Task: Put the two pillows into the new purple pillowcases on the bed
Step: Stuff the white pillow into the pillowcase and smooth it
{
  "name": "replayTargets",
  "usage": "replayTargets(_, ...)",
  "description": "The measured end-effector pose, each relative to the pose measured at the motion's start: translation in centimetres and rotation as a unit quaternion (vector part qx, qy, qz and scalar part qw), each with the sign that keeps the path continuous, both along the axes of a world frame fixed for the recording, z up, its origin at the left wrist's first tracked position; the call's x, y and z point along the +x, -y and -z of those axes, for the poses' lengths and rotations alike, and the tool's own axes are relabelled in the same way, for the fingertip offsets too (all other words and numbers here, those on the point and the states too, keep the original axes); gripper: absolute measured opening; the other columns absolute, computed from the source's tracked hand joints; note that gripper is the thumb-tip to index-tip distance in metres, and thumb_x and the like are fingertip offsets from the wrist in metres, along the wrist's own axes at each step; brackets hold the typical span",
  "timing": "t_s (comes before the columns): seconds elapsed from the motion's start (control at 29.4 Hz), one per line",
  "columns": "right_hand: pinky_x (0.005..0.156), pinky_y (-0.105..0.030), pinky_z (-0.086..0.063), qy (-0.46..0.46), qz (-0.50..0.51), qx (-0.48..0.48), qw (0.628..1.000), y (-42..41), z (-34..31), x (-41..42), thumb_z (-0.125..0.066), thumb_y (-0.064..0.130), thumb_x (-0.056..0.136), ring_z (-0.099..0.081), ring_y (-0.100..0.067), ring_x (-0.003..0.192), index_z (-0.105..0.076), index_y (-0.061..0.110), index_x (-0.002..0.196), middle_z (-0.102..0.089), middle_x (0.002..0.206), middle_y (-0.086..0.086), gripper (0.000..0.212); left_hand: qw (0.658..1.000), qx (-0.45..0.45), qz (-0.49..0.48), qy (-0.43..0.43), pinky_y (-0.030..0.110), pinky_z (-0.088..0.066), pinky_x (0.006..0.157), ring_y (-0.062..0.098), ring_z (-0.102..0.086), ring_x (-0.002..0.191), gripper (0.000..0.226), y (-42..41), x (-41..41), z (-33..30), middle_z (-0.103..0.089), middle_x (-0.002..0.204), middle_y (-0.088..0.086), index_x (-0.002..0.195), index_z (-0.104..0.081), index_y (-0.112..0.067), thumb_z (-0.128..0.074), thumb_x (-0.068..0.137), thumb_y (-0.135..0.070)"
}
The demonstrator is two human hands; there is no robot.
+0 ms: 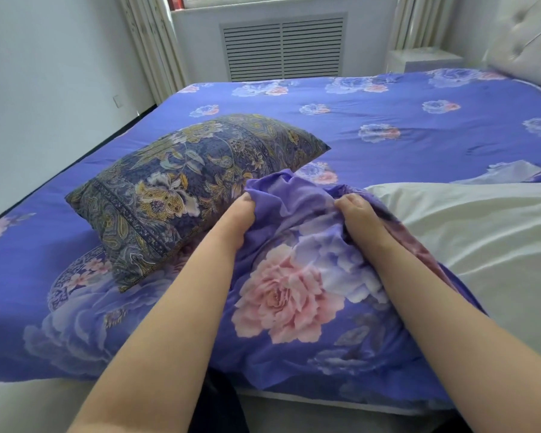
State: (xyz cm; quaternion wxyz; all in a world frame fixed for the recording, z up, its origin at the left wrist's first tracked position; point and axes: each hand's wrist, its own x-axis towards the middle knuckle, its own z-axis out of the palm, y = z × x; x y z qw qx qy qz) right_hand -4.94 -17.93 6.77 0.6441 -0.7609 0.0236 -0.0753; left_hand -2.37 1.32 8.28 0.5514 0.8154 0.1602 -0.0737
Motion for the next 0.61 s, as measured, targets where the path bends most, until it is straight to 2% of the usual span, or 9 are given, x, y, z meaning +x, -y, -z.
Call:
replayTargets(0.03,0.061,-0.026,-0.037,0.016,-0.001,-0.059,0.998,-0.1,-0.7,0.2,-0.047,0.018,0.095,-0.045,-0.016,0.062,-0.045,0.011,0.083,-0.044,0.065,0.002,0.014,0.997,0.072,0.030,-0.010,0.029,-0.045,0.073,0.022,-0.048,0.079,0.011,1.0,-0.2,-0.9,-0.052,0.082,0.009,0.084,-0.048,-0.011,-0.044,0.093,-0.016)
replayTargets(0.1,0.072,-0.028,-0.038,0.038,-0.012,-0.191,0.981,-0.4,-2.5,0.6,-0.051,0.039,0.093,-0.052,-0.019,0.078,-0.045,0.016,0.097,-0.053,0.076,0.003,0.024,0.980,0.190,0.056,0.018,0.027,-0.039,0.066,0.021,-0.043,0.071,0.027,2.2,-0.1,-1.2,-0.040,0.069,0.006,0.067,-0.034,-0.016,-0.054,0.086,-0.021)
replayTargets(0.2,0.074,-0.035,-0.038,0.113,-0.012,-0.367,0.923,-1.6,-4.7,0.4,-0.053,0.053,0.087,-0.056,-0.026,0.089,-0.047,0.020,0.107,-0.060,0.100,-0.007,0.039,0.968,0.195,0.076,0.135,0.024,-0.036,0.056,0.016,-0.036,0.065,0.035,1.3,0.8,-0.2,-0.027,0.067,-0.001,0.068,-0.028,-0.017,-0.059,0.073,-0.033)
replayTargets(0.31,0.072,-0.036,-0.040,0.185,0.046,-0.438,0.878,-3.0,-6.1,-0.8,-0.057,0.044,0.089,-0.057,-0.034,0.091,-0.056,0.016,0.098,-0.055,0.104,-0.007,0.030,0.944,0.201,0.106,0.239,0.028,-0.035,0.044,0.008,-0.029,0.057,0.039,0.1,1.1,0.5,-0.035,0.062,0.009,0.071,-0.047,-0.006,-0.049,0.054,-0.041)
replayTargets(0.41,0.068,-0.035,-0.037,0.209,0.082,-0.396,0.890,-2.8,-6.3,-1.6,-0.057,0.043,0.090,-0.056,-0.033,0.083,-0.059,0.014,0.086,-0.060,0.091,-0.008,0.029,0.933,0.191,0.145,0.268,0.044,-0.048,0.061,0.008,-0.028,0.061,0.039,-0.9,0.8,0.1,-0.047,0.065,0.014,0.077,-0.056,-0.005,-0.046,0.056,-0.036)
replayTargets(0.48,0.064,-0.033,-0.035,0.193,0.082,-0.332,0.920,-2.1,-6.5,-1.9,-0.058,0.041,0.089,-0.054,-0.027,0.071,-0.058,0.014,0.078,-0.061,0.072,-0.003,0.029,0.927,0.155,0.180,0.289,0.035,-0.043,0.064,0.009,-0.019,0.080,0.023,-0.6,0.2,-1.3,-0.037,0.068,0.004,0.074,-0.049,-0.005,-0.054,0.065,-0.026)
replayTargets(0.54,0.053,-0.026,-0.035,0.140,0.062,-0.214,0.965,-1.3,-6.6,-1.9,-0.062,0.036,0.089,-0.044,-0.013,0.050,-0.054,0.016,0.066,-0.049,0.050,0.004,0.031,0.920,-0.027,0.254,0.297,0.028,-0.038,0.065,0.005,-0.029,0.094,0.018,0.1,-0.5,0.4,-0.038,0.080,0.002,0.086,-0.047,0.005,-0.053,0.074,-0.008)
replayTargets(0.58,0.045,-0.022,-0.032,0.096,0.041,-0.123,0.987,-1.2,-6.9,-2.1,-0.063,0.033,0.089,-0.038,-0.009,0.043,-0.052,0.017,0.061,-0.043,0.045,0.007,0.034,0.932,-0.079,0.236,0.265,0.024,-0.041,0.066,0.039,-0.025,0.077,0.018,-1.2,0.7,2.4,-0.041,0.085,0.004,0.094,-0.043,0.012,-0.048,0.079,0.004)
replayTargets(0.61,0.041,-0.020,-0.032,0.042,0.012,-0.005,0.999,-1.0,-7.0,-2.2,-0.062,0.030,0.090,-0.036,-0.010,0.040,-0.050,0.017,0.060,-0.043,0.044,0.006,0.035,0.938,-0.182,0.220,0.196,0.026,-0.047,0.069,0.021,-0.057,0.076,0.024,-4.1,6.1,7.6,-0.048,0.095,0.007,0.108,-0.043,0.008,-0.044,0.084,0.008)
